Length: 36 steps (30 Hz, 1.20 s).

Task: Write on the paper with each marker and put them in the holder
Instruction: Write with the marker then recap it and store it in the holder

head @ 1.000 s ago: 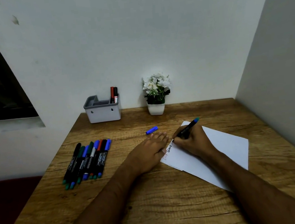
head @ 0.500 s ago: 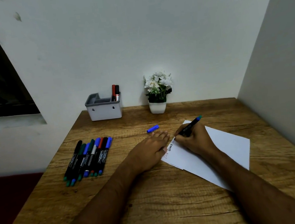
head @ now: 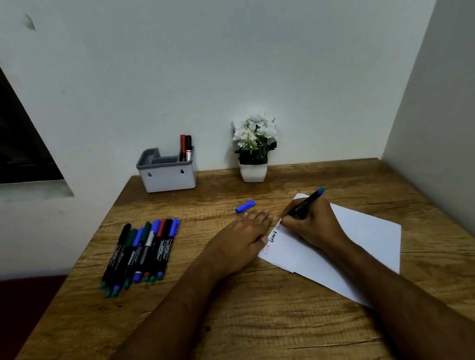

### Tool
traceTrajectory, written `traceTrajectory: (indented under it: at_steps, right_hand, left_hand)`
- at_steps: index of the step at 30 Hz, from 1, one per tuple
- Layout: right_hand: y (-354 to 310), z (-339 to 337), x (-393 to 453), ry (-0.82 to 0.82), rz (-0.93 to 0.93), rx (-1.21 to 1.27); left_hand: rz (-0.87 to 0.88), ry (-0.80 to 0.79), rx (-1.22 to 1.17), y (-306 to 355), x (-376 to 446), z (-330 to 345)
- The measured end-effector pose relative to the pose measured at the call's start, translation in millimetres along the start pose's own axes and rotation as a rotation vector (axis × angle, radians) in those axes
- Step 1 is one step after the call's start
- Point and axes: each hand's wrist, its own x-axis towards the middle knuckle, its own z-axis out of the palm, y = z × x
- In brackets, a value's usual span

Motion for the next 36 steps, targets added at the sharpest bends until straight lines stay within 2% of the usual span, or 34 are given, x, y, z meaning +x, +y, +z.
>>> traceTrajectory:
  at_steps: [10,15,18,24,31,36]
  right_hand:
    - [1.4,-0.6,-0.8,-0.009,0.015,0.054]
    - [-1.1,-3.2,0.8,0.121,0.080,0.217]
    - [-5.8,-5.4,0.3,0.143,0.105,0.291]
    - [-17.6,-13.4,4.5,0.113,0.035,0.352]
    - [-32.2,-16.8,14.9,0.111,0.006,0.394]
    - [-32.3,-16.2,19.5,0.118,-0.007,0.378]
  left_hand:
    - [-0.005,0.014,-0.007,0.1,0.0,-0.1]
    - [-0.022,0.012,-0.038,1.6,0.3,-2.1]
    - [-0.049,0.009,-0.082,2.6,0.3,-5.2]
    - [-0.075,0.064,-0.147,11.2,-0.6,-20.9]
    - [-0.139,0.131,-0.044,8.3,26.2,-42.9]
    - [-0.230,0.094,0.107,6.8,46.7,-37.8]
